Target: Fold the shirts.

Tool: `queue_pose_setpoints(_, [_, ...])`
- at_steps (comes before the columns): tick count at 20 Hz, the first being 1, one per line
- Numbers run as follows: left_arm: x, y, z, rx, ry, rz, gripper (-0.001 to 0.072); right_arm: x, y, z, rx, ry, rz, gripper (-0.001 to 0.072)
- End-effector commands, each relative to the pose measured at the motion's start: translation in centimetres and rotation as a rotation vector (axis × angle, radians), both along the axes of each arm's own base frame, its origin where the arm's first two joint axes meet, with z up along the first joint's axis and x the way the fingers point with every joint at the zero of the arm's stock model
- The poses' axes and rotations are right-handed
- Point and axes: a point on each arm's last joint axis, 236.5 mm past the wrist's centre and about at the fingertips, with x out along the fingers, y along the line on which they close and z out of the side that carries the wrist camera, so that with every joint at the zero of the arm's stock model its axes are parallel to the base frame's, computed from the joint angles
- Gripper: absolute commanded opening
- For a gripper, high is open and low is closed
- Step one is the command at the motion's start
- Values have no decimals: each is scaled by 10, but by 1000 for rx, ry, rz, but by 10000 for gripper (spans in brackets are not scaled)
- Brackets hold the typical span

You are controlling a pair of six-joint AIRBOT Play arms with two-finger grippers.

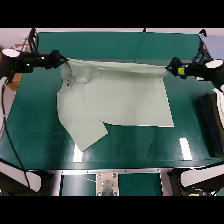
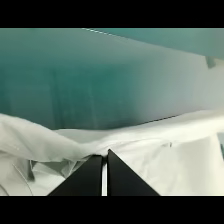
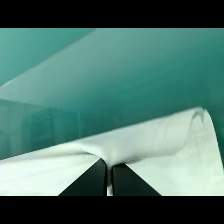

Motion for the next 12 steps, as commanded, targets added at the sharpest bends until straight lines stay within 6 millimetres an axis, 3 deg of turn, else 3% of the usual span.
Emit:
queue_pose_setpoints(1, [24,11,-37,29,-9,72,29,19,4,-48,58,52,-23,15])
queue_pose_setpoints(7, [22,13,-45,94,-19,49,30,22,2,-48,40,39,-10,15])
queue_pose_setpoints(10, [34,17,-39,95,-53,104,31,32,-4,-41,42,3,-56,19])
queue_pose_setpoints(11, [36,14,-38,94,-61,110,253,36,-4,-37,64,-15,-79,109])
queue_pose_setpoints(12, [36,8,-37,84,-57,111,664,39,-2,-33,88,-22,-88,297])
